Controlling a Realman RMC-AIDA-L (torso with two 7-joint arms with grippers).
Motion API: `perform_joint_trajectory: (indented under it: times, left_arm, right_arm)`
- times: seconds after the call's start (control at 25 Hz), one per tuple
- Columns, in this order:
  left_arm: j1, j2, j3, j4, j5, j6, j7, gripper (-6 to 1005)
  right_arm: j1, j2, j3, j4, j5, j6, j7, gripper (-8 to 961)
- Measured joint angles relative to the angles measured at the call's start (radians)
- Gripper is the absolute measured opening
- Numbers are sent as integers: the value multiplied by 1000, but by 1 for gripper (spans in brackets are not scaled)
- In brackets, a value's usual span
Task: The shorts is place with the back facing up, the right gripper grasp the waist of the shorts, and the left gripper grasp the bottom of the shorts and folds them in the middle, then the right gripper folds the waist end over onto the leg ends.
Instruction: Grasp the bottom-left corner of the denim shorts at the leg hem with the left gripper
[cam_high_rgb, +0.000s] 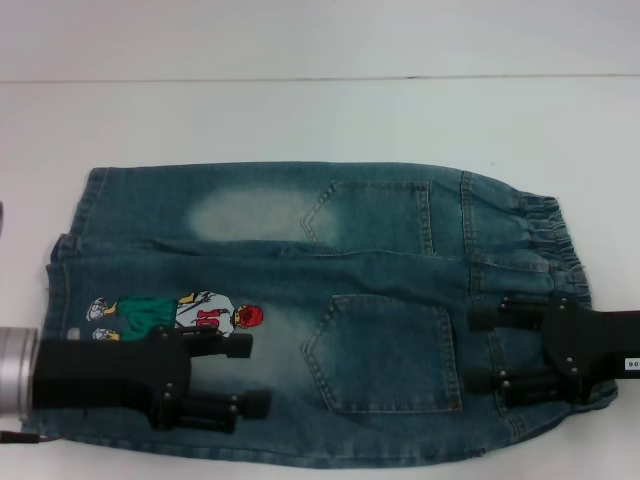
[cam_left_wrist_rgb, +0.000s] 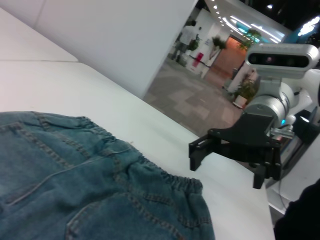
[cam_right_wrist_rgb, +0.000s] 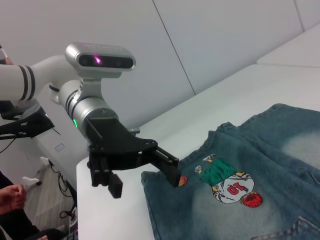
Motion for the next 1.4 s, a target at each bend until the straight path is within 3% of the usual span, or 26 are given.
perform_joint_trajectory:
  times: [0.28, 0.76, 1.0, 1.4]
  left_arm:
    - [7, 9, -26, 4, 10, 1, 10, 917]
    - [11, 12, -28, 5, 16, 5, 5, 917]
    - [11, 37, -54, 54, 70, 3, -53, 916]
    - [11, 81, -230, 154, 261, 15, -121, 916]
  right_arm:
    - [0, 10, 1, 0, 4, 2, -23, 927]
    - [-8, 11, 15, 0, 28, 7, -24, 928]
    - [-9, 11, 23, 0, 30, 0, -17, 928]
    - [-9, 11, 45, 11, 44, 6, -18, 928]
